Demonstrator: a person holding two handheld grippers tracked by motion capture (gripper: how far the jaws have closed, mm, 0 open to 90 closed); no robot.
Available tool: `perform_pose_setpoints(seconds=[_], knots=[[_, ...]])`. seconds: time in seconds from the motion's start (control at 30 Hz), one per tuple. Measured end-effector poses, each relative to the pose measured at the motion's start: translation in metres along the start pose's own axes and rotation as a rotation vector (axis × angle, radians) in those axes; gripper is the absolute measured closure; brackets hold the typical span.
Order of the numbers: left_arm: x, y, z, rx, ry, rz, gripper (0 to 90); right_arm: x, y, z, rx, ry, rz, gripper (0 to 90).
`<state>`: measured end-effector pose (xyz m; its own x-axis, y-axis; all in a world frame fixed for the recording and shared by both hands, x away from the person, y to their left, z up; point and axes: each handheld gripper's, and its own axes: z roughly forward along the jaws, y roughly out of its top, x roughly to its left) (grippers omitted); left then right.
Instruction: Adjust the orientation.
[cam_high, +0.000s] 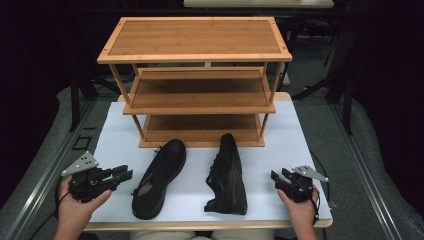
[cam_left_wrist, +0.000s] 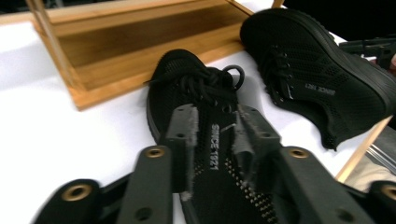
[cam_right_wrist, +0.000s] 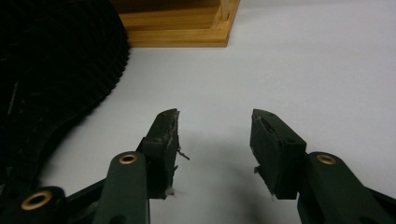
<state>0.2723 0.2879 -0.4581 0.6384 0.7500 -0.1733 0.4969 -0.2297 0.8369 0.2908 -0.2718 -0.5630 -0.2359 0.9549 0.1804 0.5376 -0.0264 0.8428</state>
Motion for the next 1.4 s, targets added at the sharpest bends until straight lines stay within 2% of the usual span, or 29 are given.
perform_pose_setpoints(seconds=[0.17,0.3,0.33,0.47,0.5,0.67,0.73,0.77,0.87,0.97,1.1,1.27,1.33,1.4], knots=[[-0.002,-0.005,0.014,0.017,-0.021,-0.023,62.8,0.001,0.000,-0.001,0.004,0.000,-0.002,51.2],[-0.005,-0.006,0.019,0.022,-0.036,-0.037,60.8,0.000,0.000,0.000,0.001,0.000,0.004,51.1],[-0.007,-0.004,0.021,0.022,-0.049,-0.040,60.5,0.000,0.000,0.000,0.002,0.001,0.005,51.0],[-0.009,0.001,0.025,0.026,-0.053,-0.054,59.8,-0.001,0.000,0.000,0.010,0.002,0.008,50.8],[-0.010,0.006,0.028,0.027,-0.055,-0.075,59.8,-0.001,0.000,0.000,0.007,0.003,0.009,50.8],[-0.011,0.016,0.042,0.044,-0.048,-0.108,59.6,-0.001,0.000,-0.001,0.011,0.000,0.011,50.5],[-0.012,0.016,0.043,0.046,-0.054,-0.107,59.6,-0.001,0.000,0.000,-0.001,0.006,0.016,50.3],[-0.017,0.016,0.043,0.048,-0.058,-0.089,59.7,-0.001,0.000,0.000,-0.002,0.005,0.016,50.3],[-0.020,0.018,0.044,0.052,-0.043,-0.079,59.9,-0.002,0.000,0.000,0.004,0.008,0.022,50.3],[-0.020,0.022,0.051,0.075,-0.039,-0.093,60.2,-0.002,0.000,0.000,0.005,0.006,0.024,50.2],[-0.021,0.023,0.064,0.118,-0.004,-0.082,62.5,-0.002,0.000,-0.001,0.004,0.008,0.025,50.1],[-0.018,0.021,0.071,0.147,-0.002,-0.086,67.2,-0.003,0.000,-0.001,0.017,0.007,0.026,50.1],[-0.014,0.020,0.074,0.156,-0.012,-0.105,69.3,-0.003,0.000,0.000,-0.001,0.012,0.031,50.1],[-0.013,0.020,0.074,0.157,-0.019,-0.107,71.6,-0.003,0.000,0.000,-0.002,0.013,0.030,50.1]])
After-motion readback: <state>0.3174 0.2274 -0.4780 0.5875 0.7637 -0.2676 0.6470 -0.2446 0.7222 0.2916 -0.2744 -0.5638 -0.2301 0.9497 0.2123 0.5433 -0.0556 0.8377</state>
